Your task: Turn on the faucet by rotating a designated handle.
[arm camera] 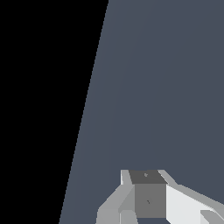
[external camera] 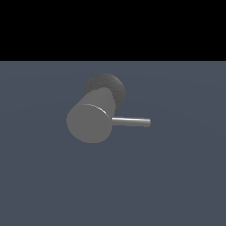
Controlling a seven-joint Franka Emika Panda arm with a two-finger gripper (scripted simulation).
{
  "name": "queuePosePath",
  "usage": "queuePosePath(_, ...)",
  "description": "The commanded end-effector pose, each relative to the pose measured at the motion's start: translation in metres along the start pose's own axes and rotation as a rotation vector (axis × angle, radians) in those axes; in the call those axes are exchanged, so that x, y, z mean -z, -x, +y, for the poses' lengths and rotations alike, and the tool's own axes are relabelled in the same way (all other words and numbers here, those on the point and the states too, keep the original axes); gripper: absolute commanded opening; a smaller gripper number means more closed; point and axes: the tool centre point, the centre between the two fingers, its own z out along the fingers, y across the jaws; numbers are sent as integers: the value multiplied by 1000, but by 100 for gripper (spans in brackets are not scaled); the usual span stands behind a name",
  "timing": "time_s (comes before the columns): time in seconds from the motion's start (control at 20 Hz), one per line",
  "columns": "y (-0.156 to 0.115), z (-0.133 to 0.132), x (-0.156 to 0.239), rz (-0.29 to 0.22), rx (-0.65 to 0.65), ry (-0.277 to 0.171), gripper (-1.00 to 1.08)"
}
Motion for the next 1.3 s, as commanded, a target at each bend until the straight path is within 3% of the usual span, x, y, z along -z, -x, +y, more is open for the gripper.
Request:
queuePosePath(0.0,-2,-4,1,6,19,3,-100)
queuePosePath(0.75,-1,-10,10,31,48,-25,-100)
queuePosePath(1.0,-5,-10,16,50,42,-84,-100)
queuePosePath(1.25,-13,-9,26,84,31,-185,-100)
